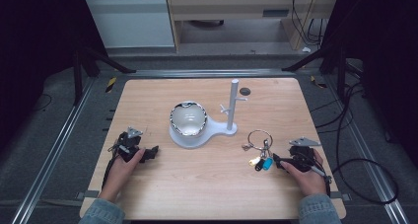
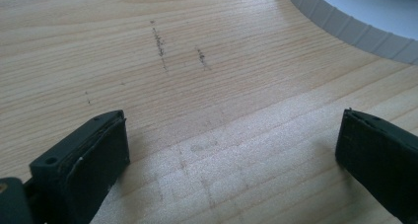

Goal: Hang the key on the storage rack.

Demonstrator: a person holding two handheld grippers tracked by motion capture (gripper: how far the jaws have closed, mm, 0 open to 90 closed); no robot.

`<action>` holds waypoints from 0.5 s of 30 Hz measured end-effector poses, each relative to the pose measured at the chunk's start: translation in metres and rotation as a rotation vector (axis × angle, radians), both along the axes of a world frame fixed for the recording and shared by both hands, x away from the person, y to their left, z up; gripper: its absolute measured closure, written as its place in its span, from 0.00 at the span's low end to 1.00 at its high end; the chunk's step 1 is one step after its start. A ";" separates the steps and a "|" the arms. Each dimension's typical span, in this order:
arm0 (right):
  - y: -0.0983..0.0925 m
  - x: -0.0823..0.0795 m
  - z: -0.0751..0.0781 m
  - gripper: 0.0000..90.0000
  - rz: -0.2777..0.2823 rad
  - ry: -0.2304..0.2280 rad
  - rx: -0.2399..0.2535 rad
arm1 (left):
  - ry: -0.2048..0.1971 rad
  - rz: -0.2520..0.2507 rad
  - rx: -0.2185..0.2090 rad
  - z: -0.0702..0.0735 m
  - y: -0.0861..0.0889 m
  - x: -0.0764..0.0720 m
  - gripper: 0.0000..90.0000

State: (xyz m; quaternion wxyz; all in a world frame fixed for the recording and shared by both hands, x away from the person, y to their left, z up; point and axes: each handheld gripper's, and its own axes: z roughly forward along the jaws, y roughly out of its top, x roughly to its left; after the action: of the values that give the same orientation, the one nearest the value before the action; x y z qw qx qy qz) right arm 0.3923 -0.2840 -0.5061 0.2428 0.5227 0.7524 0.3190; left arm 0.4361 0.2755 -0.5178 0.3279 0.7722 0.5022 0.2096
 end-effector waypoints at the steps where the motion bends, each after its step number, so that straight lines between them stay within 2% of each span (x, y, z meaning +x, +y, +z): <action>1: 0.000 0.000 0.000 0.10 -0.002 0.000 0.002 | 0.000 0.000 0.000 0.000 0.000 0.000 0.00; 4: 0.000 0.000 0.000 0.11 -0.002 0.000 0.004 | 0.000 0.000 0.000 0.000 0.000 0.000 0.00; 8: 0.000 -0.001 0.001 0.17 0.003 0.001 0.008 | 0.000 0.000 0.000 0.000 0.000 0.000 0.00; 10: 0.000 -0.003 0.003 0.23 0.009 0.002 0.008 | -0.001 0.002 -0.003 0.000 0.000 0.000 0.00; 12: 0.001 -0.005 0.006 0.26 0.008 -0.016 0.001 | -0.001 0.002 -0.003 0.000 0.000 0.000 0.00; 13: 0.002 -0.009 0.011 0.32 0.010 -0.041 0.006 | -0.001 0.002 -0.003 0.000 0.000 0.000 0.00; 14: 0.002 -0.009 0.011 0.32 0.010 -0.041 0.006 | -0.001 0.002 -0.003 0.000 0.000 0.000 0.00; 15: 0.004 -0.012 0.016 0.39 0.020 -0.072 0.005 | 0.000 0.000 0.000 0.000 0.000 0.000 0.00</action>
State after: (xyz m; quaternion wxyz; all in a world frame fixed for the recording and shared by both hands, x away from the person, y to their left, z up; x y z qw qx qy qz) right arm 0.3807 -0.2798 -0.4899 0.2650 0.5038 0.7476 0.3420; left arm 0.4361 0.2756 -0.5178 0.3280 0.7722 0.5022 0.2096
